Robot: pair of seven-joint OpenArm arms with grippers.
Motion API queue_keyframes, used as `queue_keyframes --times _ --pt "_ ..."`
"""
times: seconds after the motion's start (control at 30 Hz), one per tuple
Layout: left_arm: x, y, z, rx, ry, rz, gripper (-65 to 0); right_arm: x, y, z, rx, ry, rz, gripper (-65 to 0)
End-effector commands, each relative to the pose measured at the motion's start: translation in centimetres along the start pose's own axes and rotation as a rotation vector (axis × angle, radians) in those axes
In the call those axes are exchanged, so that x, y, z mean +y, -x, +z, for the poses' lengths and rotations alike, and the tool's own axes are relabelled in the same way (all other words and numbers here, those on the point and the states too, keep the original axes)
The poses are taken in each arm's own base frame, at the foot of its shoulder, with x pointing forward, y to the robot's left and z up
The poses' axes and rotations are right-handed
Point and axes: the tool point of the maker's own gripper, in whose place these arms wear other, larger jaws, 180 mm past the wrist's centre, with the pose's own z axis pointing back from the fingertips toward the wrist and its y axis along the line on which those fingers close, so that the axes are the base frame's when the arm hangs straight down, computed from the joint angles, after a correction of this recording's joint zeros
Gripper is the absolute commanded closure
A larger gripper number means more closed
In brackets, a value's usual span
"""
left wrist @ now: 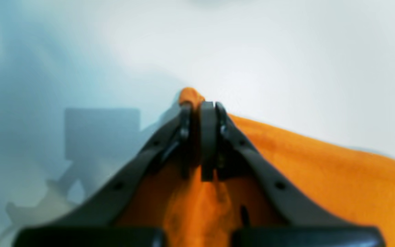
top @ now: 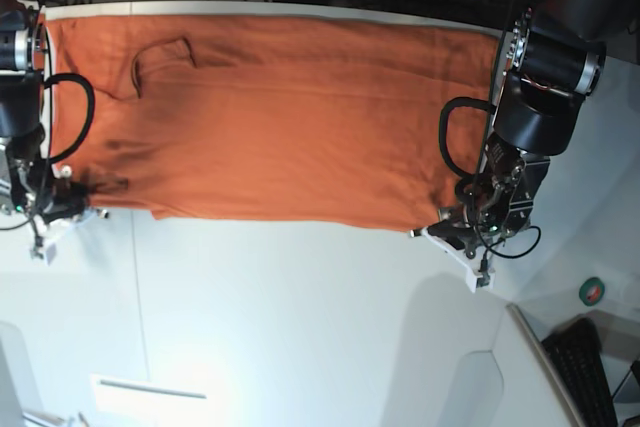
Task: Layout the t-shirt on the table in an organized manner, then fold the t-shirt properly
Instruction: 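Fold the grasped edge over the shirt toward the first edge with both grippers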
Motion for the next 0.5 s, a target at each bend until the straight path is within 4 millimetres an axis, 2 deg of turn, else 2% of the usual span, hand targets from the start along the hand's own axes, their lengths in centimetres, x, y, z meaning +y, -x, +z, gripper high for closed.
queue_keyframes --times 0.0,0.07,0.2,0.3,0.47 --pt "-0.1 0.5 0.1 0.044 0.003 -0.003 0.0 -0.7 -2.0 0.6 -0.039 0.012 -0.002 0.0" --pt "-0.2 0.2 0.1 0.041 0.004 -0.003 0.0 -1.2 -1.7 0.7 -0.042 0.014 -0.034 0.0" --pt "-1.3 -1.4 0.6 -0.004 0.034 -0.014 0.0 -2.0 -3.0 1.8 -0.109 0.011 -0.067 0.0" --pt "-2.4 -1.6 1.5 0.004 0.067 -0.025 0.0 -1.5 -3.7 3.1 -0.156 0.001 -0.019 0.0" --pt "-1.5 -1.6 3.4 -0.021 0.096 0.097 0.0 -0.4 -4.0 4.9 -0.204 -0.017 0.047 0.0"
